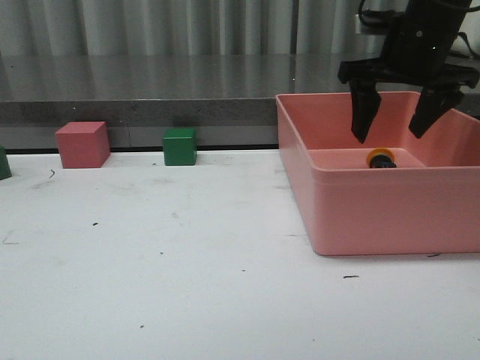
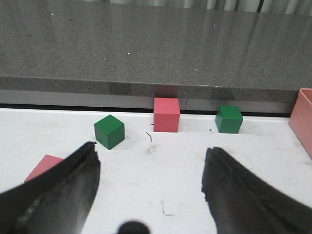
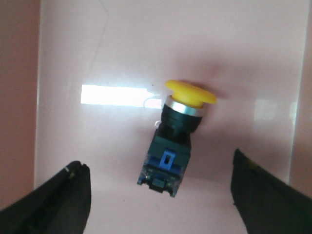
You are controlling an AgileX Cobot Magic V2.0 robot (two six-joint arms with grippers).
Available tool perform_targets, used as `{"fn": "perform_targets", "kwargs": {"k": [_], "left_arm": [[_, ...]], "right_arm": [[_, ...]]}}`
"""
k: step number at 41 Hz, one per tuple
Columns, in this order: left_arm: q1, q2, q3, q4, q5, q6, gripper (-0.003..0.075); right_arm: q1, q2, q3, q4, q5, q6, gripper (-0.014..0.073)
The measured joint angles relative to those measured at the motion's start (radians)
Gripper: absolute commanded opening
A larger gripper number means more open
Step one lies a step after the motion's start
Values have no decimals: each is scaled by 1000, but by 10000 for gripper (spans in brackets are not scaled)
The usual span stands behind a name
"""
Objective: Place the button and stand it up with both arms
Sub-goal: 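Lower the right gripper into the pink bin around the yellow button, then close the right gripper on the button base and lift it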
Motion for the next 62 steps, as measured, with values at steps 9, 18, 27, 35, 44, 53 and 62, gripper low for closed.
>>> {"fn": "perform_targets", "kwargs": {"k": [9,18,27,35,44,53,62], "left_arm": [[0,0,0,0,0,0,438],[0,0,0,0,0,0,438],[0,0,0,0,0,0,438],[0,0,0,0,0,0,438],[0,0,0,0,0,0,438],[0,0,0,0,0,0,438],[0,0,0,0,0,0,438]], "right_arm": [[0,120,-96,-22,40,40,600],[0,186,-125,-44,55,53,582],[0,193,-134,-44,66,53,279],[0,193,-136,-42,74,56,225],[0,146,-136,-37,112,56,225],[37,58,-136,-24,141,56,225],[134,-50,-136,24,153,61,225]]}}
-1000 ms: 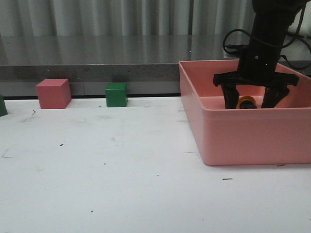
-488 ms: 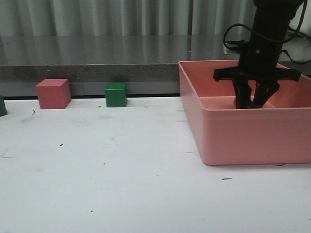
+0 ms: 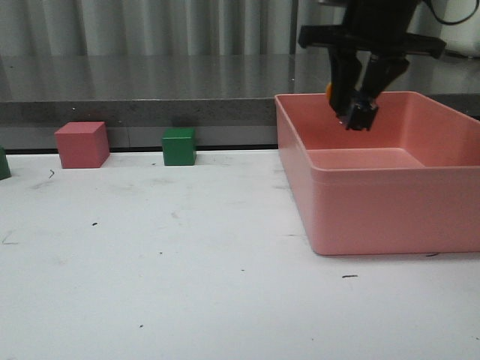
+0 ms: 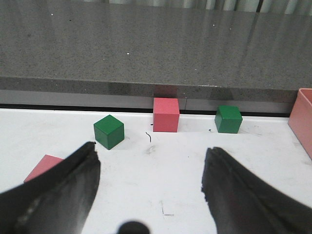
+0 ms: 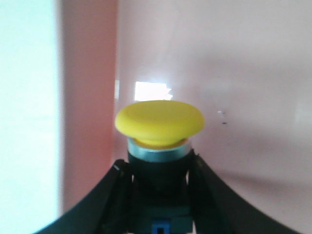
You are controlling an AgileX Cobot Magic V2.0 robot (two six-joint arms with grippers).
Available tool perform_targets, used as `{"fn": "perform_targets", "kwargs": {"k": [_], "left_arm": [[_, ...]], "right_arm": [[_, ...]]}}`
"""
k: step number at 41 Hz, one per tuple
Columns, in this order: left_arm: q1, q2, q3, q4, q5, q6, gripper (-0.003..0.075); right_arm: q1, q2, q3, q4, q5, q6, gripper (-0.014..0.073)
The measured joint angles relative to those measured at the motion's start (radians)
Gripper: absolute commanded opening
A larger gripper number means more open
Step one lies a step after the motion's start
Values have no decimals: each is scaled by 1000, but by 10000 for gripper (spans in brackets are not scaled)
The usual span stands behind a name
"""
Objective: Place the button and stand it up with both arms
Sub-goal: 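Close the right gripper on the button base and lift it, then carry the button out of the bin and lower it onto the table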
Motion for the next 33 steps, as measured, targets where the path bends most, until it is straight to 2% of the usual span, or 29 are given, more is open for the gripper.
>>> {"fn": "perform_targets", "kwargs": {"k": [13,20,27,33], "left_arm": [[0,0,0,0,0,0,438],[0,0,0,0,0,0,438],[0,0,0,0,0,0,438],[0,0,0,0,0,0,438]], "right_arm": [[265,-38,0,9,2,106,225],[401,-6,0,16,-72,208,226],[474,74,-31,17,-115,294,226],[491,171,-91,17,-114,360,226]]}}
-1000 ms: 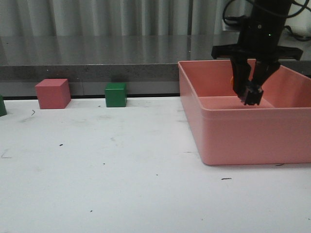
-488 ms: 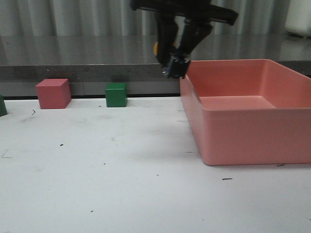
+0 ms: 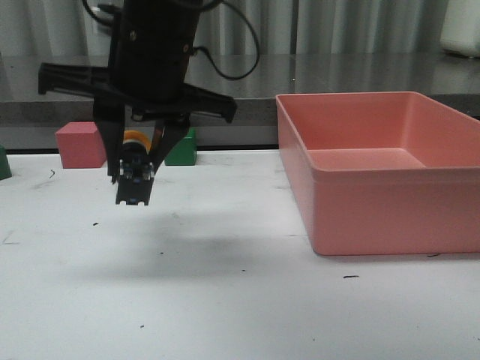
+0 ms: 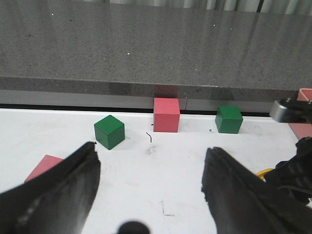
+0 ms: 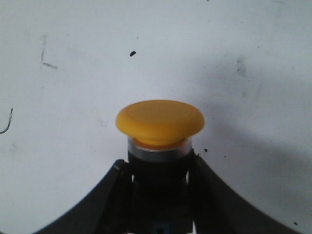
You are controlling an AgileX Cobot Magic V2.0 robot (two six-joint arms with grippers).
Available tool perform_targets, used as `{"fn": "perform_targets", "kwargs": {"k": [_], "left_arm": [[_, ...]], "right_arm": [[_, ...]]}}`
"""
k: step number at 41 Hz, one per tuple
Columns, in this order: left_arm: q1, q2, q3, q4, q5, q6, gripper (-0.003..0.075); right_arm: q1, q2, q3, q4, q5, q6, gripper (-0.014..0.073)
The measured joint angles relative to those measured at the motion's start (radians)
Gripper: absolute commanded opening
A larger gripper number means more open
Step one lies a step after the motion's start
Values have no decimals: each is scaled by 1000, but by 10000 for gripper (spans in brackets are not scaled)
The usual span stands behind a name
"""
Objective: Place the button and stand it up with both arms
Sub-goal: 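Carry the button out of the bin and lower it onto the table, then open the right gripper and raise it off the standing button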
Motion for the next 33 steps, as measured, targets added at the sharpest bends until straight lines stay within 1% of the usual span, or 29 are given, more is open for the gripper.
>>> {"fn": "perform_targets", "kwargs": {"k": [6,14,23,27,29,30,32,33], "left_arm": [[0,0,0,0,0,0,438],[0,0,0,0,0,0,438],[0,0,0,0,0,0,438],[0,0,0,0,0,0,438],[0,0,0,0,0,0,438],[0,0,0,0,0,0,438],[0,0,0,0,0,0,438],[0,0,0,0,0,0,438]], "right_arm": [[0,76,-51,0,4,42,226],[0,121,-70,-26,11,113,226],[0,155,-71,-52,20,138,230],[-2,161,-71,-55,24,163,295],[-2,161,-71,-57,25,171,364],[-2,161,-71,-57,26,172,382],[-2,161,-72,-57,26,175,446],[-2,161,-74,-57,26,175,458]]}}
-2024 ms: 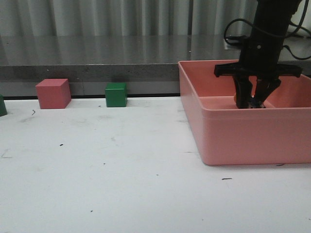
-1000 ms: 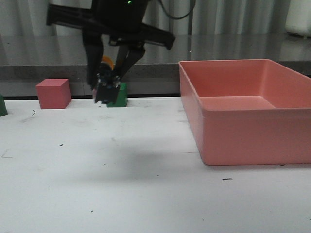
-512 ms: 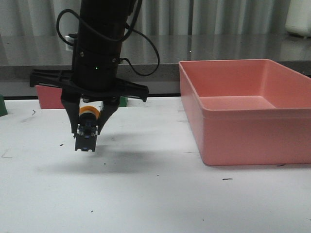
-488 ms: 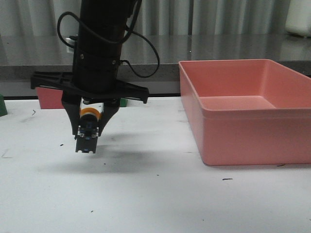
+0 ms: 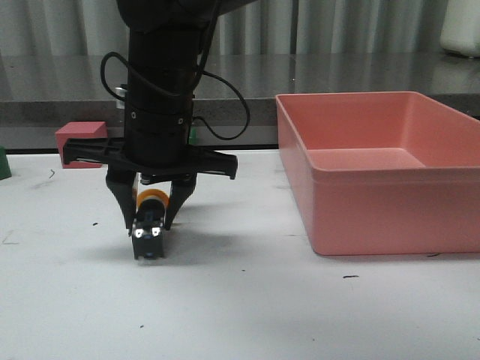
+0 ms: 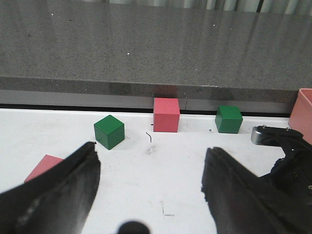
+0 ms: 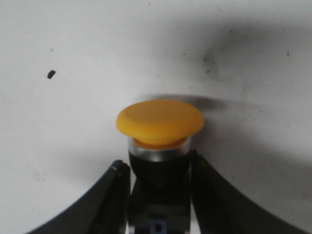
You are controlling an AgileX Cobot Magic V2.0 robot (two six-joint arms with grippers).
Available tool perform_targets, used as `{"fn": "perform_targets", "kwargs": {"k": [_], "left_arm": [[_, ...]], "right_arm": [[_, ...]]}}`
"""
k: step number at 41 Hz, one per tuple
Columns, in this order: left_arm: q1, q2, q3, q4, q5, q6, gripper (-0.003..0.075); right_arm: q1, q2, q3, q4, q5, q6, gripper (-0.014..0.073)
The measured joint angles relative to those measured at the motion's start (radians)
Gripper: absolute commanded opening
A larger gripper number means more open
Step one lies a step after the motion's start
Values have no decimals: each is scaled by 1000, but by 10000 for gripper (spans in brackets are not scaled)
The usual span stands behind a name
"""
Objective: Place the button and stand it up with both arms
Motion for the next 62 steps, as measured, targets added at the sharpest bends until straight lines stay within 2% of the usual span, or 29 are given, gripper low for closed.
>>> {"fn": "perform_targets", "kwargs": {"k": [4,16,20,30,39,50,62], "left_arm": [[0,0,0,0,0,0,438],[0,0,0,0,0,0,438],[0,0,0,0,0,0,438],[0,0,0,0,0,0,438],[0,0,0,0,0,0,438],[0,0,0,0,0,0,438],[0,0,0,0,0,0,438]], "right_arm": [[0,0,0,0,0,4,502],[-1,-6,-3,-17,10,6,500],[-1,-35,-3,-40,25,-33,499],[-2,-188,-3,-75,51,-287,499],[-2,-392,29,-76,137,-535,499],[-2,-703,248,-76,159,-683,499],[-2,-1038,563,-76,81,-728,499]]}}
